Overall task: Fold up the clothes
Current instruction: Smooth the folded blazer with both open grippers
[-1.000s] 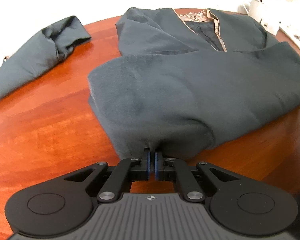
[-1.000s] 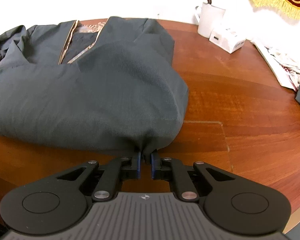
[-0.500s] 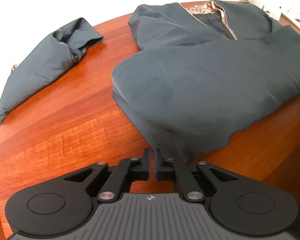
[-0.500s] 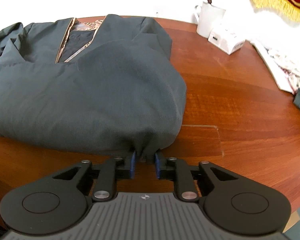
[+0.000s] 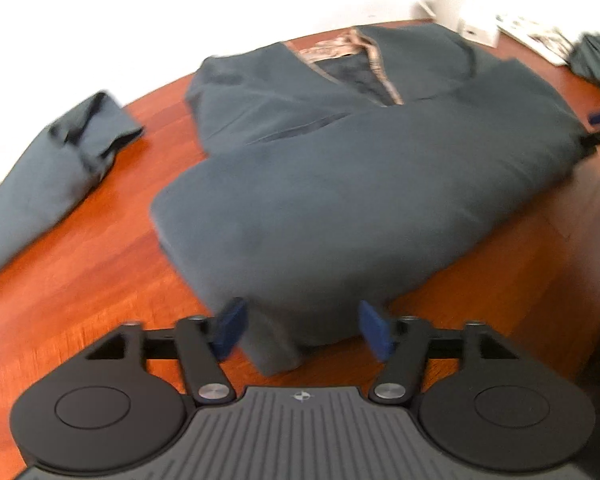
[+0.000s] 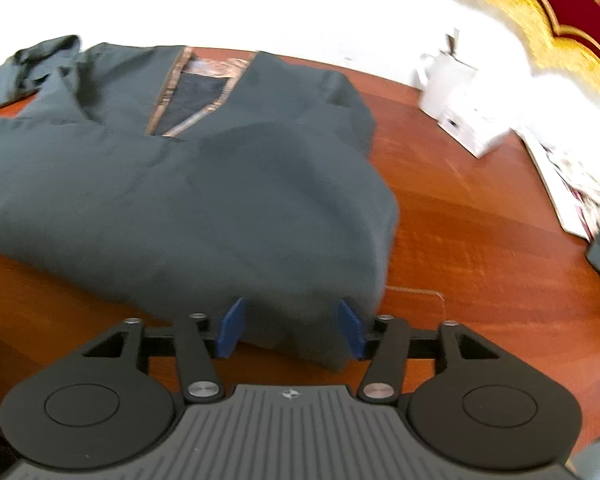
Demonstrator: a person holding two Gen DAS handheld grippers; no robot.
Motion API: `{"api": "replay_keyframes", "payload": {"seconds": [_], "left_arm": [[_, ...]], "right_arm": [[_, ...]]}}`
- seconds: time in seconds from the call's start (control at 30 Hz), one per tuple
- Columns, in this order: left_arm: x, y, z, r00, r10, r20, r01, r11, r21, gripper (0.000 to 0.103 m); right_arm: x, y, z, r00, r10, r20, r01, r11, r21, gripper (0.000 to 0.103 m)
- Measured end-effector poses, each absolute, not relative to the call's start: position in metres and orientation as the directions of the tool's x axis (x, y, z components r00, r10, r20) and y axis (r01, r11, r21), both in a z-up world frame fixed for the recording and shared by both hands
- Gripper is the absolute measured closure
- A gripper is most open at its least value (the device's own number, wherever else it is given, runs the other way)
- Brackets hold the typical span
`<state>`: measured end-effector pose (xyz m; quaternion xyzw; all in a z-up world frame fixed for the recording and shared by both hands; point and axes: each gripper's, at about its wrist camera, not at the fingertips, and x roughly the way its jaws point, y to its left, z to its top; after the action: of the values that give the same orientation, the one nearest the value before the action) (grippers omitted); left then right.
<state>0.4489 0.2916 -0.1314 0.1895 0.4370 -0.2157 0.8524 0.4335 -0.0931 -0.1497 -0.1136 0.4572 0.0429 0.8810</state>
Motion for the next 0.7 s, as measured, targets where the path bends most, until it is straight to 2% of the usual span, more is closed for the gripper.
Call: {"api": "replay_keyframes", "payload": {"seconds": [0.13, 0.3, 0.7], "left_arm": [[0.446, 0.279, -0.134, 0.54, -0.198, -0.818, 0.593, 0.779, 0.203, 0.019], [0.442, 0.268, -0.142, 0.552, -0.183, -0.814, 0.638, 0.721, 0.27, 0.018], [0.428, 0.233, -0.17, 0.604, -0.137, -0.786, 0.715, 0.528, 0.458, 0.018]], "right_arm": [[0.434, -0.074, -0.151, 0.589, -0.004, -0.808, -0.267, 0.943, -0.2, 0.025], [0.436, -0.055, -0.156, 0.592, 0.006, -0.806, -0.356, 0.899, -0.254, 0.019], [0.433, -0.032, -0.178, 0.609, -0.027, -0.792, -0.506, 0.757, -0.414, 0.017]]}}
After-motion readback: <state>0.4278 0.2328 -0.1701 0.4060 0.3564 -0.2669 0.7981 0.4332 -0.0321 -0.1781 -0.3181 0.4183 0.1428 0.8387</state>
